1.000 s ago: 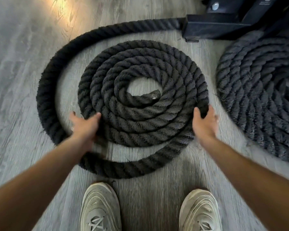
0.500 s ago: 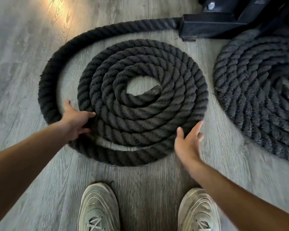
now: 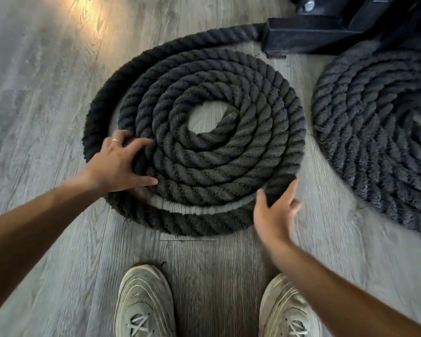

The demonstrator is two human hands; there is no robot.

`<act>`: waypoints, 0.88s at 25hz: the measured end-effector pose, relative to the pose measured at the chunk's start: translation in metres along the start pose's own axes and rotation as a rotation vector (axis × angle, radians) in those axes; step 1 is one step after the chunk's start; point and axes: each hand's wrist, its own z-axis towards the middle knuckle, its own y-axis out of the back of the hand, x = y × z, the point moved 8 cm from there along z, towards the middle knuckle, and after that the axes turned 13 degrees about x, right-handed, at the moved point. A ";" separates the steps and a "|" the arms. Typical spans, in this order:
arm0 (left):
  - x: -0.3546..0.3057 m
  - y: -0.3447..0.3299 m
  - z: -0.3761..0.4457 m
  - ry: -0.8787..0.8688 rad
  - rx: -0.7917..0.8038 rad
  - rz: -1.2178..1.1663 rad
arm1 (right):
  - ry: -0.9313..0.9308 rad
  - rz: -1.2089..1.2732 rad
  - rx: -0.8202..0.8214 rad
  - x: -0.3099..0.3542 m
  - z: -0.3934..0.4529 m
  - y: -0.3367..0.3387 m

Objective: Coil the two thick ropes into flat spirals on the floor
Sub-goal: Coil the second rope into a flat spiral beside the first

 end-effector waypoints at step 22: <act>-0.025 0.002 0.006 0.110 -0.293 -0.205 | -0.147 0.033 -0.095 0.008 0.043 0.016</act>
